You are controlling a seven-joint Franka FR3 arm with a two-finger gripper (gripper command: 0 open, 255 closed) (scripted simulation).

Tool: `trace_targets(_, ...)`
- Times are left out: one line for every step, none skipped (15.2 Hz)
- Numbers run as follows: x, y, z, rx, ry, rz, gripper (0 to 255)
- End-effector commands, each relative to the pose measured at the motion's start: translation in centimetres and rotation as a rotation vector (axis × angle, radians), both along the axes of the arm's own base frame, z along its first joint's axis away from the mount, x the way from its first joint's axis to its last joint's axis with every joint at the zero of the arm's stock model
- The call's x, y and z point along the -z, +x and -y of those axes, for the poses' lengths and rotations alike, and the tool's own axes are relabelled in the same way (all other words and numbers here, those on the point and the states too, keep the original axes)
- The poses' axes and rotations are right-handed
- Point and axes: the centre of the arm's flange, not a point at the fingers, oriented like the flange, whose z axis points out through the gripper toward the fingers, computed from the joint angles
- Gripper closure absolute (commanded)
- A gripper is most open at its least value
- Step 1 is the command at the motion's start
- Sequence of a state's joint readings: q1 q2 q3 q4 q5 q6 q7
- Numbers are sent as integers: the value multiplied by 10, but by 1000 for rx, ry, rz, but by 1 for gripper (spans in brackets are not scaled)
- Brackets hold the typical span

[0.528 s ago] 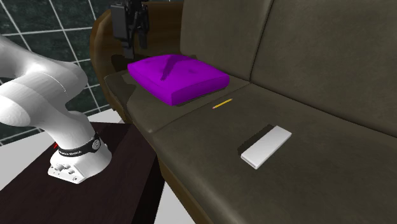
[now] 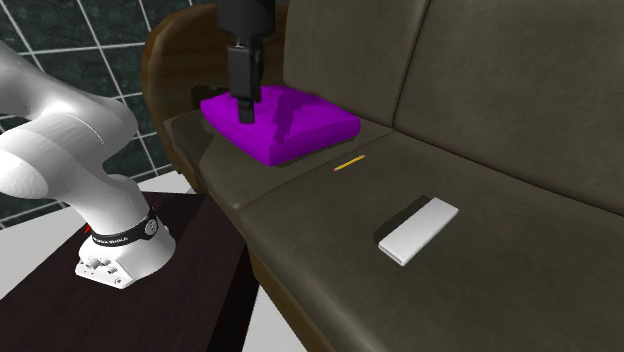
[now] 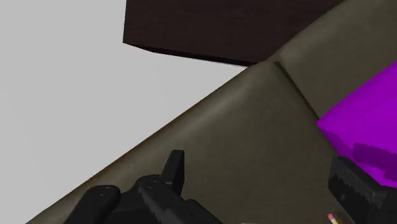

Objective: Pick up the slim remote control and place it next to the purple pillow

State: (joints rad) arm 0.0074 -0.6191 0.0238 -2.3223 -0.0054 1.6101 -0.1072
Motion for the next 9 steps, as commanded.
trace_targets(17,24,6,-33,3,6,0)
trace_targets(24,35,9,-49,5,8,0)
trace_targets(31,46,12,-65,7,11,0)
trace_targets(38,56,14,-81,8,13,0)
trace_targets(44,67,16,-97,10,15,0)
trace_targets(51,78,18,-112,12,17,0)
trace_targets(58,89,20,-128,14,20,0)
trace_targets(64,100,22,-144,15,22,0)
trace_targets(71,111,23,-160,17,24,0)
